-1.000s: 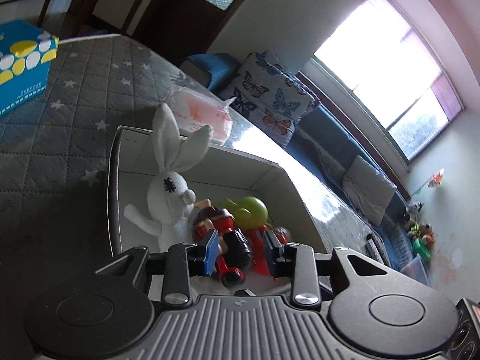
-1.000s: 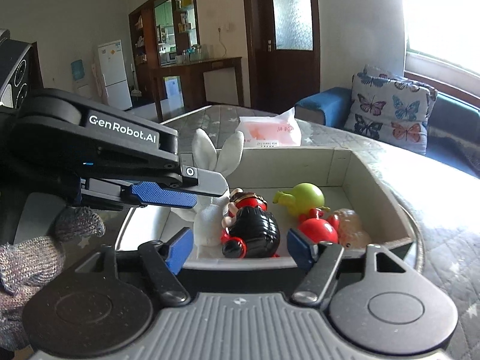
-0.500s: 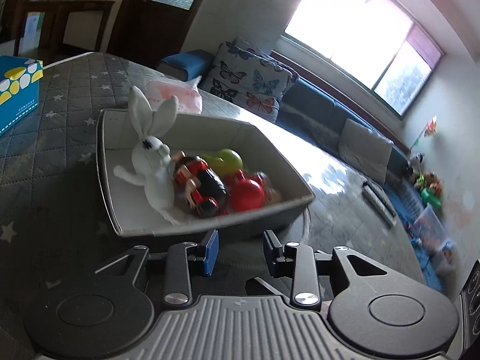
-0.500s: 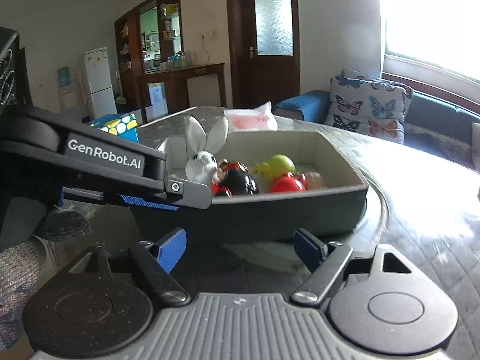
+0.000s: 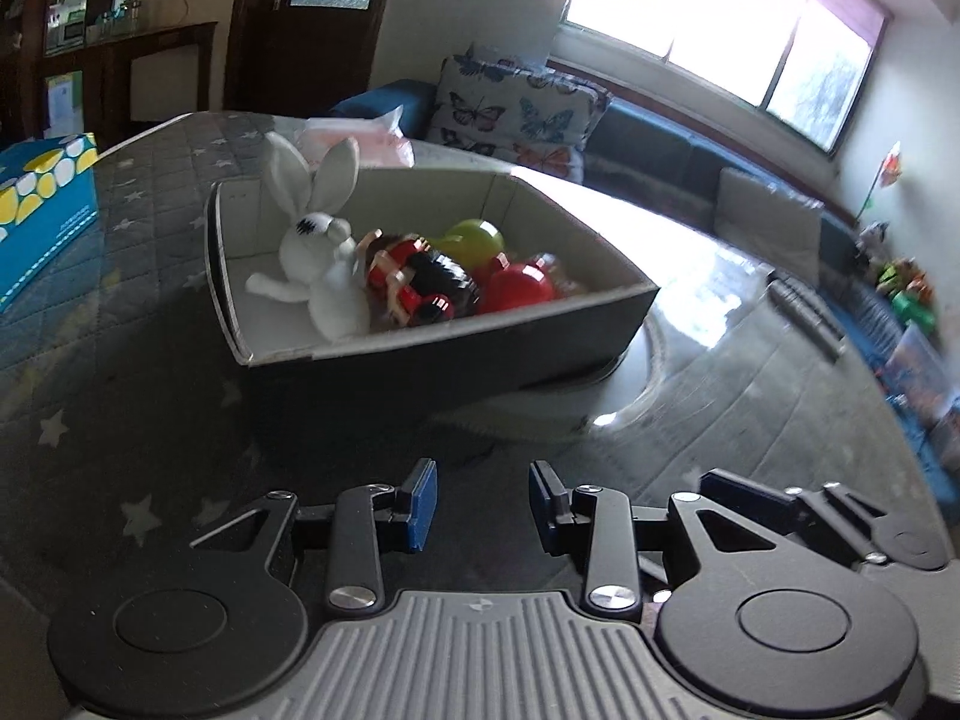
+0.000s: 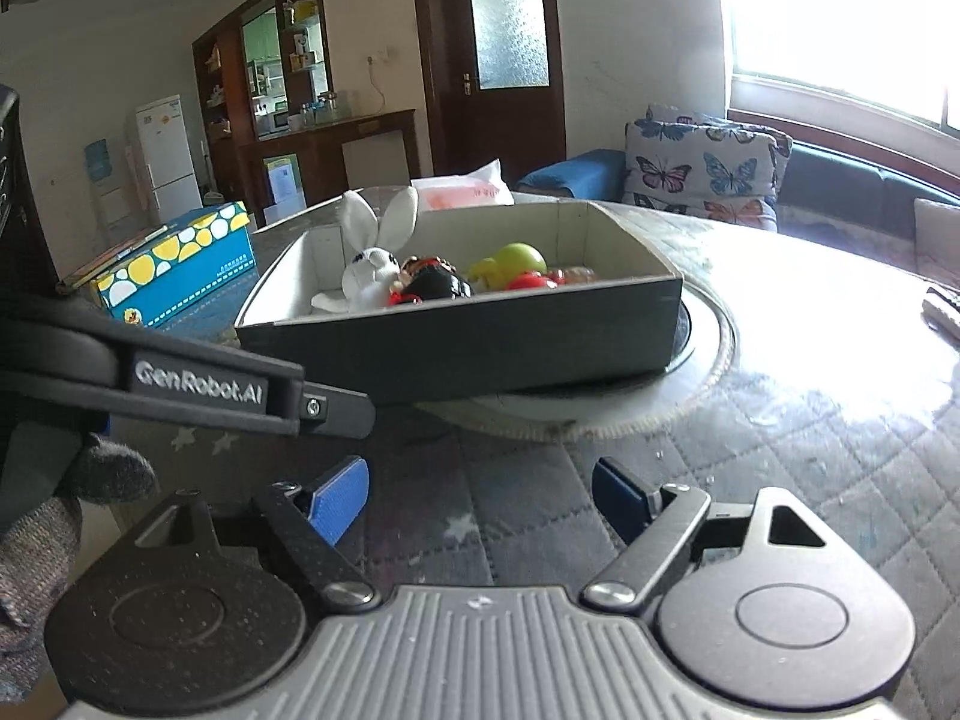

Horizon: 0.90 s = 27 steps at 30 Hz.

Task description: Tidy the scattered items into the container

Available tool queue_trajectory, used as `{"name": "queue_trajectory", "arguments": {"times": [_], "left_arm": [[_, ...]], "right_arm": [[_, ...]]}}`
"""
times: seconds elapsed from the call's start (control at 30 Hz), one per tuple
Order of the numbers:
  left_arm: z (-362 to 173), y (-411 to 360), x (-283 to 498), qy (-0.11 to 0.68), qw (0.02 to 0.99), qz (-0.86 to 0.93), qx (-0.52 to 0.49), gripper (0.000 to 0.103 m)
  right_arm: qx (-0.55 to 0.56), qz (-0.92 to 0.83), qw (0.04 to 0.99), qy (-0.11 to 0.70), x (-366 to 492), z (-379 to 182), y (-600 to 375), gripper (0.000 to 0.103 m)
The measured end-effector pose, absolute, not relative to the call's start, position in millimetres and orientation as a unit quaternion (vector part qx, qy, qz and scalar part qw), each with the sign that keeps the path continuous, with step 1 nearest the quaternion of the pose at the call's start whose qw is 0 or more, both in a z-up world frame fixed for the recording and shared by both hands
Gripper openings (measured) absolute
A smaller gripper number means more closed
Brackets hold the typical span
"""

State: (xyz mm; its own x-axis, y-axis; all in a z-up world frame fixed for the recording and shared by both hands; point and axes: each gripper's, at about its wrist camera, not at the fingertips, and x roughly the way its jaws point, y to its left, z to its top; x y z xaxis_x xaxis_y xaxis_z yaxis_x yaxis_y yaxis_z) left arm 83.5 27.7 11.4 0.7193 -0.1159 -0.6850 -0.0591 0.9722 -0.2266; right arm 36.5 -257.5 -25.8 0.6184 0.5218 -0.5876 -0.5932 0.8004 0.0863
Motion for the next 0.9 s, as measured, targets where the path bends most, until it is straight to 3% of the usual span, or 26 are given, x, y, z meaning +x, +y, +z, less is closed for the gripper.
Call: {"name": "queue_trajectory", "arguments": {"times": [0.9], "left_arm": [[-5, 23, 72, 0.402, 0.913, 0.028, -0.058, 0.037]], "right_arm": [[-0.073, 0.324, 0.887, 0.32, 25, -39, -246, 0.085]]}}
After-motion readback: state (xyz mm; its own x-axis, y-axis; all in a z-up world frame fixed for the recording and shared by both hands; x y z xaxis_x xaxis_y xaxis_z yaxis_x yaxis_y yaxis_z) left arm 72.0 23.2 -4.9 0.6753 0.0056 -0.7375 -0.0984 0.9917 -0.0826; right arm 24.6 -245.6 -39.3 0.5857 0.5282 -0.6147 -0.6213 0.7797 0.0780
